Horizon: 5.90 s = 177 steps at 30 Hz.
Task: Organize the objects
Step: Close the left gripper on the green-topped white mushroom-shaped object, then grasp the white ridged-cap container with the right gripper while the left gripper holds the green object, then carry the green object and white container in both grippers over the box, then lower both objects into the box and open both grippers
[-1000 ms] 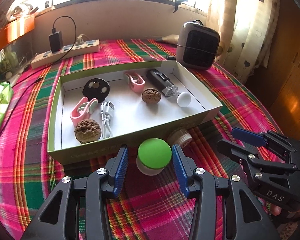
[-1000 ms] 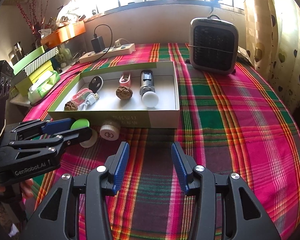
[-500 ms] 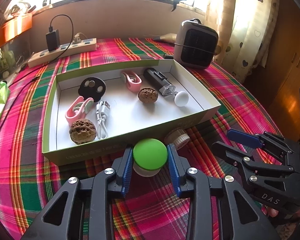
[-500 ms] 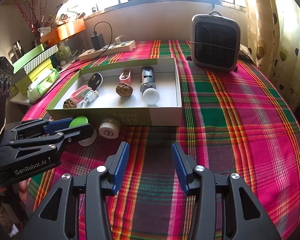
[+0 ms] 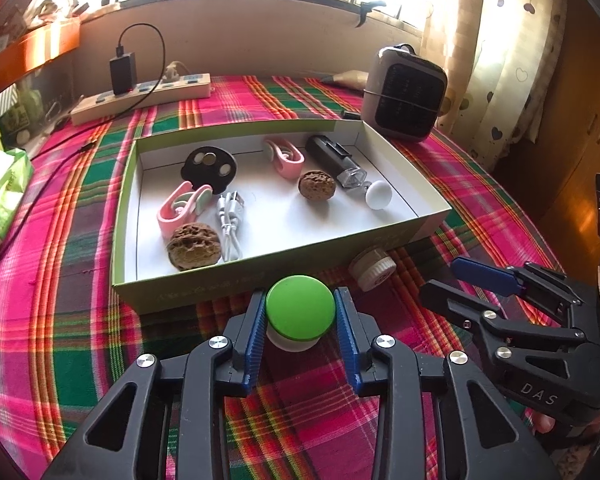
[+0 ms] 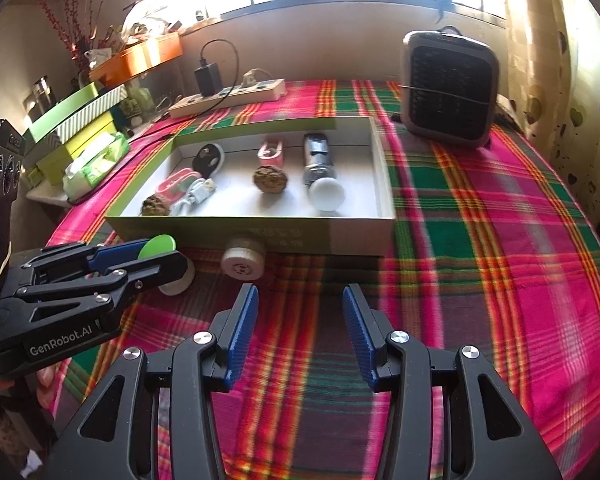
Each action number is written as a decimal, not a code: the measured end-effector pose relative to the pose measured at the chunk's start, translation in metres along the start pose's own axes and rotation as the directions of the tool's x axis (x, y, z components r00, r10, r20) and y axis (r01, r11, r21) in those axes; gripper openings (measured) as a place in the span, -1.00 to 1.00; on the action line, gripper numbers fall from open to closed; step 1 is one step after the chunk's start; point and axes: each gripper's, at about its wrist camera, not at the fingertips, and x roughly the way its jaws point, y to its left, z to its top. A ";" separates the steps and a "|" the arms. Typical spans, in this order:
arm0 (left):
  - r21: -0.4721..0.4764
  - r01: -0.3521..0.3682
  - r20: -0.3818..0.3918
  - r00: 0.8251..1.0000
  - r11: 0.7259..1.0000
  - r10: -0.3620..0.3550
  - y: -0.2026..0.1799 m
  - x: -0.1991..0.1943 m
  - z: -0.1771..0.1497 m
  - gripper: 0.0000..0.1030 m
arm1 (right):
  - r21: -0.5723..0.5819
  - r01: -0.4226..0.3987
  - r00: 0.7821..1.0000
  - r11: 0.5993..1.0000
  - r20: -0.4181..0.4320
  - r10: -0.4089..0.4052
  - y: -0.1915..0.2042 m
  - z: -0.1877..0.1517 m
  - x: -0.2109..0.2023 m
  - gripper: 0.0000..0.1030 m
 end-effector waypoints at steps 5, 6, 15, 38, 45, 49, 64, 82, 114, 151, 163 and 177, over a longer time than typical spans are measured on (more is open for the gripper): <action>-0.015 -0.019 0.004 1.000 1.000 0.019 0.008 -0.005 -0.004 -0.39 | -0.034 -0.027 1.000 0.999 -0.006 0.027 0.015 0.005 0.007 -0.11; -0.022 -0.025 0.003 1.000 0.999 0.025 0.011 -0.006 -0.005 -0.39 | -0.036 -0.031 0.999 0.999 -0.008 0.031 0.017 0.007 0.009 -0.11; -0.043 -0.021 0.013 1.000 0.999 0.021 0.023 -0.009 -0.007 -0.39 | -0.048 -0.016 0.999 0.999 -0.044 0.014 0.027 0.014 0.029 -0.11; -0.058 -0.001 -0.005 1.000 0.998 0.001 0.028 0.001 -0.009 -0.40 | -0.023 -0.001 0.999 1.000 -0.051 0.000 0.027 0.018 0.034 -0.31; -0.063 -0.007 -0.002 1.000 0.998 0.007 0.030 0.001 -0.007 -0.41 | -0.022 0.001 0.999 1.000 -0.040 -0.002 0.027 0.017 0.032 -0.44; -0.063 -0.010 -0.002 1.000 0.998 0.010 0.029 0.001 -0.007 -0.41 | -0.023 0.001 0.999 1.000 -0.039 -0.002 0.027 0.017 0.032 -0.44; -0.063 -0.011 0.001 1.000 0.998 0.011 0.029 0.000 -0.007 -0.41 | -0.023 0.000 0.999 1.000 -0.041 -0.001 0.026 0.016 0.032 -0.44; -0.040 -0.002 0.041 0.999 0.999 0.004 0.022 -0.019 -0.002 -0.41 | -0.028 -0.009 1.000 1.000 -0.006 0.009 0.027 0.015 0.014 -0.44; 0.000 0.013 0.078 0.997 1.000 -0.013 0.015 -0.015 0.042 -0.41 | -0.028 0.010 0.999 1.000 0.048 -0.008 0.013 0.049 0.009 -0.44; 0.036 -0.037 0.014 0.999 0.999 0.036 0.016 0.037 0.058 -0.41 | -0.058 0.006 0.999 0.998 -0.046 -0.009 0.006 0.062 0.054 -0.44; 0.053 -0.043 0.020 0.999 0.998 0.042 0.012 0.040 0.059 -0.41 | -0.074 0.019 0.998 0.997 -0.054 -0.023 0.006 0.064 0.058 -0.44; 0.048 -0.028 0.025 0.999 0.998 0.027 0.012 0.040 0.062 -0.41 | -0.070 0.020 0.998 0.997 -0.063 -0.024 0.005 0.065 0.061 -0.44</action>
